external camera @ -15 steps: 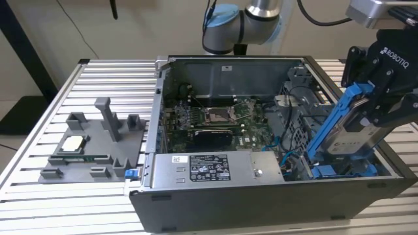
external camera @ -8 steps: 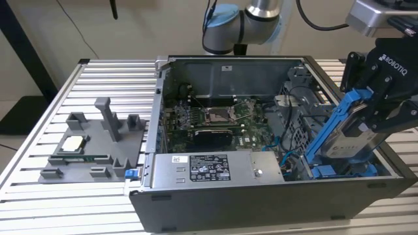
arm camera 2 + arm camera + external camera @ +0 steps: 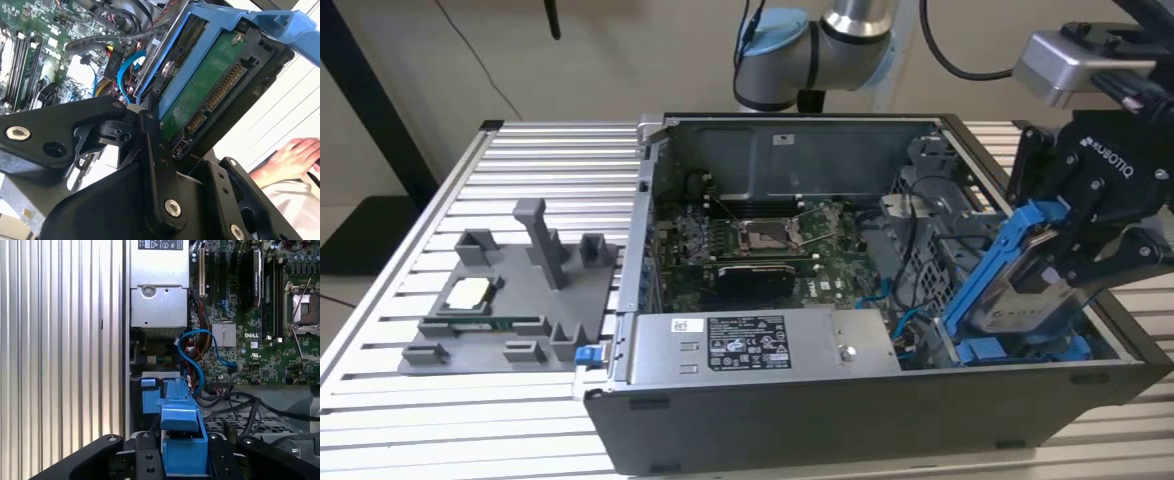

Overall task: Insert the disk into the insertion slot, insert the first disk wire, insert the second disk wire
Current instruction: 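Insert the second disk wire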

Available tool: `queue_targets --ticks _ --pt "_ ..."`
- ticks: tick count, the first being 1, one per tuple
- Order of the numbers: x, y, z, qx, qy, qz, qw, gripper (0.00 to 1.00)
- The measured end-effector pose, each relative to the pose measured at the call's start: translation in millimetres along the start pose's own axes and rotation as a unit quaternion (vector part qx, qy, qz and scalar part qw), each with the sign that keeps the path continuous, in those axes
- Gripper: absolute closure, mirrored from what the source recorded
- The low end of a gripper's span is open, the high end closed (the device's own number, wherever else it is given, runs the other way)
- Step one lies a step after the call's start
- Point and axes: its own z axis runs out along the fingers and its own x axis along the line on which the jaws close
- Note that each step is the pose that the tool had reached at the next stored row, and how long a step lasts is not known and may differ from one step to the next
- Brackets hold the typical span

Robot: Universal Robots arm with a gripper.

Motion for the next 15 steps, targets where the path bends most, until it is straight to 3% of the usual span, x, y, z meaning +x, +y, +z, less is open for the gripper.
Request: queue_targets --ticks 4,5,8,11,15 --pt "0.0 -0.2 2.9 0.0 -0.0002 0.0 1.0 0.66" --pt "0.0 -0.2 2.7 0.0 -0.0004 0.0 1.0 0.59" --pt "0.0 0.2 -2.8 -0.0001 -0.0019 0.0 1.0 0.59" --pt "-0.1 0.5 -6.9 -0.0002 -0.0065 0.0 1.0 0.59" --pt "-3.0 0.4 -7.2 0.0042 -0.0185 -0.001 0.9998 0.59"
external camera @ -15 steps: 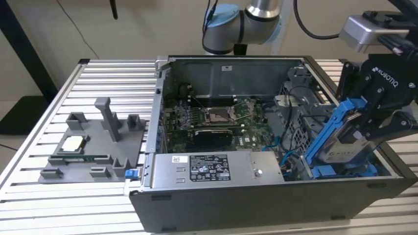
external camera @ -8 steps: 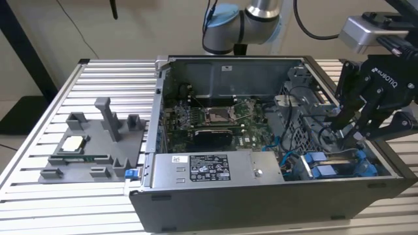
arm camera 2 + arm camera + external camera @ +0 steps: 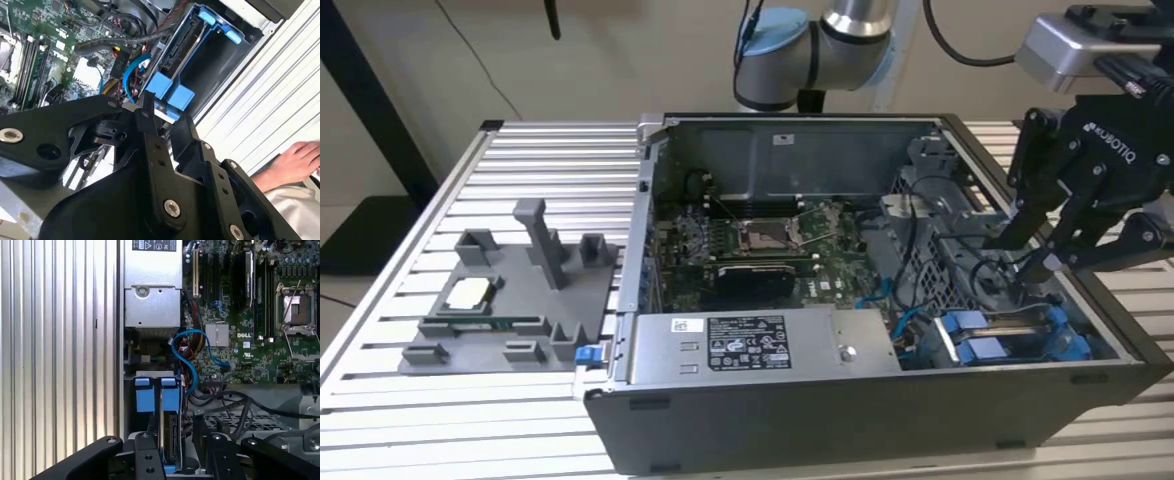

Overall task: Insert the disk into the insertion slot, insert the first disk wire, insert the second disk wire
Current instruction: 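Insert the second disk wire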

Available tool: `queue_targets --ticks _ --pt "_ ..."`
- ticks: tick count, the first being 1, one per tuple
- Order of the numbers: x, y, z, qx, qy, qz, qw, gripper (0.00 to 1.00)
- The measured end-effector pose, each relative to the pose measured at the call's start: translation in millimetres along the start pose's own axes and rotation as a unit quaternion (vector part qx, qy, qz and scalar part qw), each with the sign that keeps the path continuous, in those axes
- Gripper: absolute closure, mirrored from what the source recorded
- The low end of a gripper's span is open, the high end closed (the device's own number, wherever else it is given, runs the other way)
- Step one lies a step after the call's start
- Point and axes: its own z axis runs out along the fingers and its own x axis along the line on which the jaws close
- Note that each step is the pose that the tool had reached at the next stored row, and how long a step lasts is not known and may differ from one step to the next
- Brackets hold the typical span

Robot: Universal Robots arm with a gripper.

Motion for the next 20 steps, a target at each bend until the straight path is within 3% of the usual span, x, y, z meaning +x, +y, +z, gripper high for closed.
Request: queue_targets --ticks 2,6,13,20 --pt "-2.8 0.0 0.7 0.0012 -0.0074 0.0 1.0 0.59" --pt "-9.5 -0.1 2.5 0.003 -0.0183 -0.001 0.9998 0.59" --pt "-27.5 -7.5 7.6 0.0032 -0.0195 -0.001 0.9998 0.59" --pt "-28.7 -10.3 14.6 0.0034 -0.0207 0.002 0.9998 0.59"
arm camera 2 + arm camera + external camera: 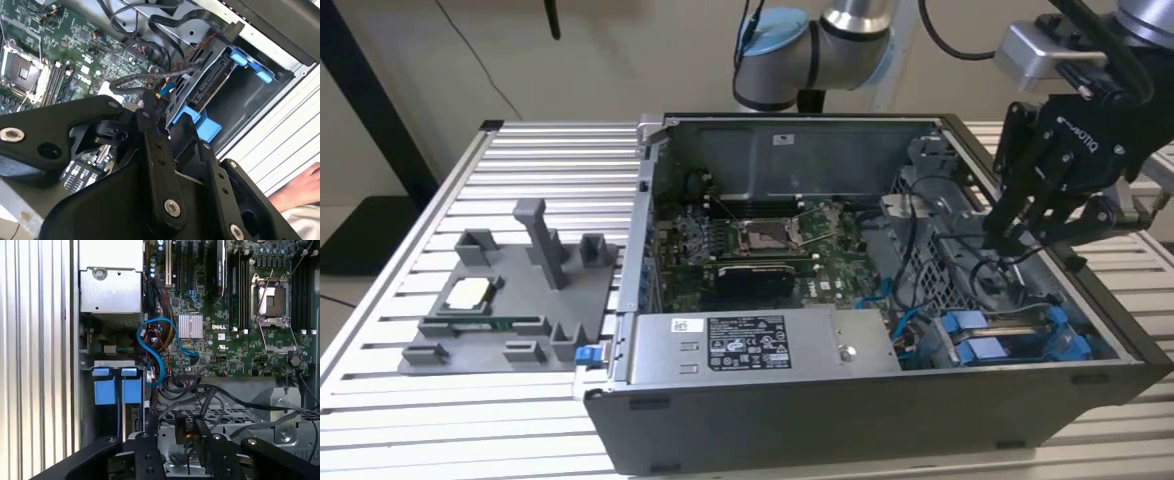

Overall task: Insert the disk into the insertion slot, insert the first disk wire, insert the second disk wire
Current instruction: 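Insert the second disk wire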

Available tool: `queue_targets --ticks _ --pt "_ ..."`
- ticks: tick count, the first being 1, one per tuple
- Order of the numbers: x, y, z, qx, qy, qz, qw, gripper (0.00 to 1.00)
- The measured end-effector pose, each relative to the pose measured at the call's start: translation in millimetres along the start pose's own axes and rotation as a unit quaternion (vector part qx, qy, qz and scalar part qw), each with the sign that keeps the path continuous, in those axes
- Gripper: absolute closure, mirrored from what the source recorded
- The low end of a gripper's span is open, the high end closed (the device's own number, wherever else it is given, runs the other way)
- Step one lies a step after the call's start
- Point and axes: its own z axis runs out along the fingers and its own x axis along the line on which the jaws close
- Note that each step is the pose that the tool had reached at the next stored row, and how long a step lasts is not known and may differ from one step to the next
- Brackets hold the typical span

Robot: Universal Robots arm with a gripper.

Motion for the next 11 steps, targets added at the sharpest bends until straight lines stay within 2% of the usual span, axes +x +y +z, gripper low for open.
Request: queue_targets --ticks 1,2,7,8,11 --pt "0.0 -0.1 0.5 0.0001 -0.0004 0.001 1.0 0.61" --pt "0.1 -0.1 0.9 0.0002 -0.0008 0.002 1.0 0.68" --pt "0.2 -0.1 1.9 0.0005 -0.0023 0.005 1.0 0.71" --pt "0.2 -0.1 1.9 0.0005 -0.0023 0.005 1.0 0.77" --pt "0.2 -0.1 2.0 0.0005 -0.0023 0.005 1.0 0.81"
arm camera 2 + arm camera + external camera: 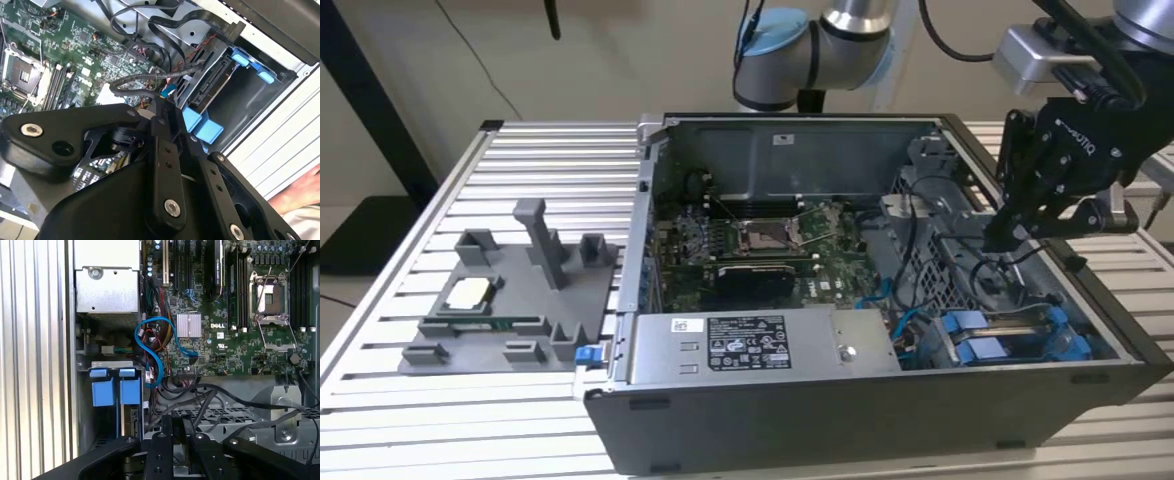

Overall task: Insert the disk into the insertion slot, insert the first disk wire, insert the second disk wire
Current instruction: 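Insert the second disk wire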

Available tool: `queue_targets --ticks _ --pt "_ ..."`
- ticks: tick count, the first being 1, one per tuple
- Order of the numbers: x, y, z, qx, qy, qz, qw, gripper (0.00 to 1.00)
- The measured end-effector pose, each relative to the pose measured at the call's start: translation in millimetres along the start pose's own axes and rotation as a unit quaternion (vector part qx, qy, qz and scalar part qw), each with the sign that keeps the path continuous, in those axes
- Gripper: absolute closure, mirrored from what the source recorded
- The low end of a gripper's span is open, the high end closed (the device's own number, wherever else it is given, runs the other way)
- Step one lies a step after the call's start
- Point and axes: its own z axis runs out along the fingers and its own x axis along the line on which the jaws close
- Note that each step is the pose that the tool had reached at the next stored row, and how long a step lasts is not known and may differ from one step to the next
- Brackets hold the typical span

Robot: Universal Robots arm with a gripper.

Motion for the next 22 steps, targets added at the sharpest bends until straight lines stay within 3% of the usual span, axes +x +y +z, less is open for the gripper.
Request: queue_targets --ticks 8,22 --pt "0.0 0.0 0.8 0.0 0.0 0.0 1.0 0.81" --pt "1.1 -1.7 10.1 0.0002 0.0067 0.0 1.0 0.81"
